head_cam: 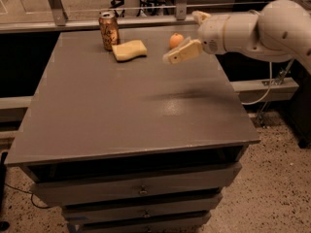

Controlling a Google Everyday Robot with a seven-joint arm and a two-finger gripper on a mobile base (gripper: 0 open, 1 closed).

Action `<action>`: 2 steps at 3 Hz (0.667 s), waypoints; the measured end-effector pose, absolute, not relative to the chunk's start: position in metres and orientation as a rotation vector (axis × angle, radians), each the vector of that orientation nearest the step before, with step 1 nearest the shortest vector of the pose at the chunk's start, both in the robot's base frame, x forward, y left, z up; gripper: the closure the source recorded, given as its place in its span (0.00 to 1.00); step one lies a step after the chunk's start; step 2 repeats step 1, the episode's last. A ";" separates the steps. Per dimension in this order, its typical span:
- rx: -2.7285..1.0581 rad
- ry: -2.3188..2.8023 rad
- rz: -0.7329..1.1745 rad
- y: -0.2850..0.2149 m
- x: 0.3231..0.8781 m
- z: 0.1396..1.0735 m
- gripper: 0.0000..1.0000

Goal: Move sponge near orange can

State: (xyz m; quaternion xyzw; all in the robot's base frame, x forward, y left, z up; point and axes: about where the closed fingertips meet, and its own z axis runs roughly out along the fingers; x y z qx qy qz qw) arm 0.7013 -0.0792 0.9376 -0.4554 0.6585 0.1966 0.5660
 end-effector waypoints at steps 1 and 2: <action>-0.986 1.562 0.447 -0.123 0.686 0.941 0.00; -0.986 1.562 0.447 -0.123 0.686 0.941 0.00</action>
Offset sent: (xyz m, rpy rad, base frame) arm 0.0000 0.0000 0.0000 0.0000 0.0000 0.0000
